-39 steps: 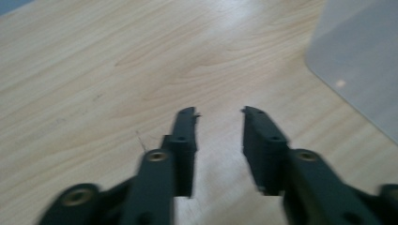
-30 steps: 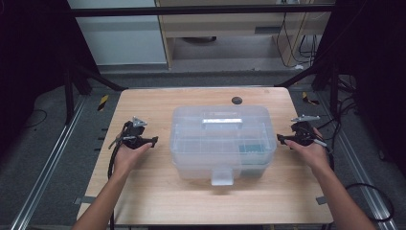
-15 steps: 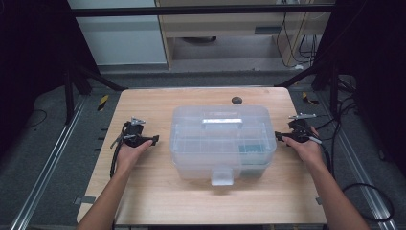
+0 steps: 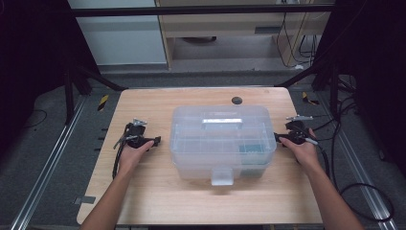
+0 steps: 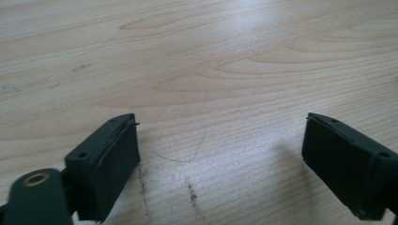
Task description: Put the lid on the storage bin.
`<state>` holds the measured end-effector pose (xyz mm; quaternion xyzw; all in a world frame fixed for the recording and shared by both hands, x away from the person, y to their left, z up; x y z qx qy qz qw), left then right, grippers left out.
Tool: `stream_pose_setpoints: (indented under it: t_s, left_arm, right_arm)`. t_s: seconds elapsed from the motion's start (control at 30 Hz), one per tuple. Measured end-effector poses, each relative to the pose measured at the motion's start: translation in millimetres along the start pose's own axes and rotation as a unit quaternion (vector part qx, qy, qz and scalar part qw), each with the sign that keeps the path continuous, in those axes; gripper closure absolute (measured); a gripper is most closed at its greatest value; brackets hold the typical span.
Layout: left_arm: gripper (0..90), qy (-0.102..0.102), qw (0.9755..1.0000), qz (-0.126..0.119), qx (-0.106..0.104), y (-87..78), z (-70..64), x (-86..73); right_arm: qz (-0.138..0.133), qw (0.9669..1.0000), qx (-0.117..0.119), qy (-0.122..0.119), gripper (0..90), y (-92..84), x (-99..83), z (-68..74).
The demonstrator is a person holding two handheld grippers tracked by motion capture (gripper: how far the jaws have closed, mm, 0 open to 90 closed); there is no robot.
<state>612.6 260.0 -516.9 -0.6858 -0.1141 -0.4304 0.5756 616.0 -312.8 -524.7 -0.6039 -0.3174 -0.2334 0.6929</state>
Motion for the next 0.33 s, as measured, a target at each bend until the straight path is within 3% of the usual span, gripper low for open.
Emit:
stream_pose_setpoints:
  t_s: [0.07,0.17,0.3,0.33]
  left_arm:
    - [8.5,0.000,1.0000,-0.006,0.001,1.4,-0.3,-0.6]
    - [6.1,0.023,0.9996,0.000,0.016,3.7,-3.9,-1.3]
    - [1.4,0.020,0.9997,0.005,0.015,3.7,-4.3,-1.9]
    - [1.2,0.019,0.9997,0.006,0.016,3.6,-4.1,-2.1]
  right_arm:
    - [-0.001,1.0000,-0.007,0.001,1.8,0.6,-0.1,1.9]
    - [0.000,0.9999,-0.008,0.006,1.1,0.6,-0.4,2.6]
    - [-0.001,0.9995,-0.024,0.018,0.3,0.5,-1.4,5.6]
    - [-0.001,0.9989,-0.036,0.030,0.3,-0.4,-2.2,8.3]
Point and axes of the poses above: each handheld gripper's, and its own axes: y roughly forward along the jaws, x roughly out of its top, z roughly to its left, the point moved 2 cm from there along y, roughly forward along the jaws, and after that the axes turned 5 degrees about y, right-handed, at the moved point
